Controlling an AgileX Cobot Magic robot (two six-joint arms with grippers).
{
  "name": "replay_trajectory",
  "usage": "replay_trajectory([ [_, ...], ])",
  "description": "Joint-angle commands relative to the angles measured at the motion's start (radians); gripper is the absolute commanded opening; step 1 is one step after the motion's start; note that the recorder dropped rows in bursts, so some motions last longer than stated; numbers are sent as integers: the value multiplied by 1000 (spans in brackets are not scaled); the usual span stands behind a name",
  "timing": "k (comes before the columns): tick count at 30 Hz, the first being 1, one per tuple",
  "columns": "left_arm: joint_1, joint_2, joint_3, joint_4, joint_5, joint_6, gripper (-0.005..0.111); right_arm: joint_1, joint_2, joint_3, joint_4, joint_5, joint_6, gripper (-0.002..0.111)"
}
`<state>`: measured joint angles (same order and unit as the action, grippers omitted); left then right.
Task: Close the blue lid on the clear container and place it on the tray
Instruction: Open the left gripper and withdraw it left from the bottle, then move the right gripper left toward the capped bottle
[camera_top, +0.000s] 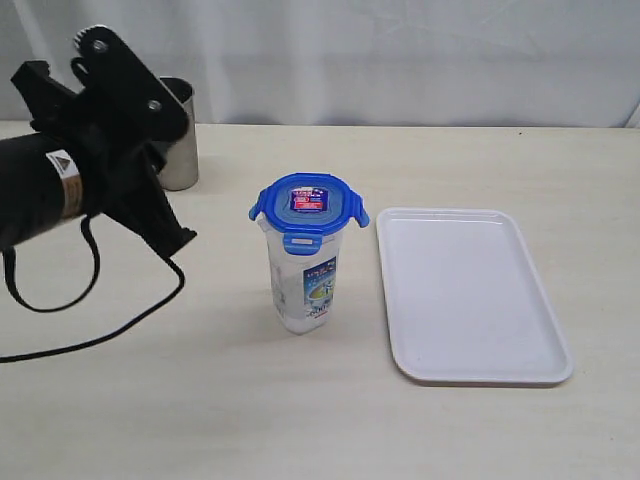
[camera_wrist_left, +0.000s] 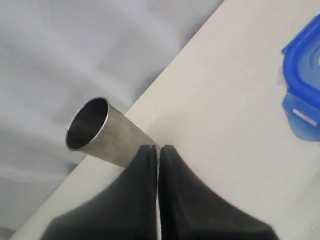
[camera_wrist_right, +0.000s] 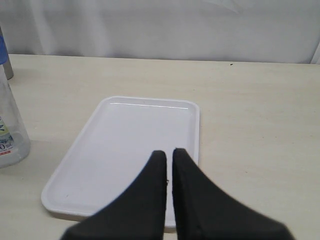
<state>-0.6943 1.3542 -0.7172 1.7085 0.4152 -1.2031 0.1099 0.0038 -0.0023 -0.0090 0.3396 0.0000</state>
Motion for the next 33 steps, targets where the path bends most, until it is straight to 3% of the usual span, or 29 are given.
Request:
replay_trajectory([
  [1,190,-6,-3,36,-238,-58,0,-5,-4,2,2,1,0,5],
  [4,321,-6,-38,36,-539,-45,0,-5,-4,2,2,1,0,5],
  [6,402,1,-73,-3,-733,58,0,-5,-4,2,2,1,0,5],
  [9,511,21,-78,-477,-900,423,0,-5,-4,2,2,1,0,5],
  [11,569,43,-59,-738,-1001,578,0,-5,-4,2,2,1,0,5],
  [12,621,69,-19,-878,-1152,651,0,-5,-4,2,2,1,0,5],
  [13,639,80,1,-894,-1223,682,0,-5,-4,2,2,1,0,5],
  [14,673,114,45,-894,-1376,728,0,-5,-4,2,2,1,0,5],
  [16,701,182,69,-908,-1480,815,0,-5,-4,2,2,1,0,5],
  [19,707,291,52,-921,-1542,836,0,-5,-4,2,-4,1,-7,5],
  [21,707,363,15,-773,-1604,841,0,-5,-4,2,-4,1,-7,5],
  [24,707,395,-17,-648,-1598,838,0,-5,-4,2,-78,-75,-24,5],
  [25,707,408,-25,-602,-1588,836,0,-5,-4,2,-75,-184,-12,5],
  [29,705,457,-46,-513,-1569,828,0,-3,-4,2,153,-525,0,5],
  [33,705,511,-68,-506,-1585,811,0,-3,-4,2,332,-693,68,5],
])
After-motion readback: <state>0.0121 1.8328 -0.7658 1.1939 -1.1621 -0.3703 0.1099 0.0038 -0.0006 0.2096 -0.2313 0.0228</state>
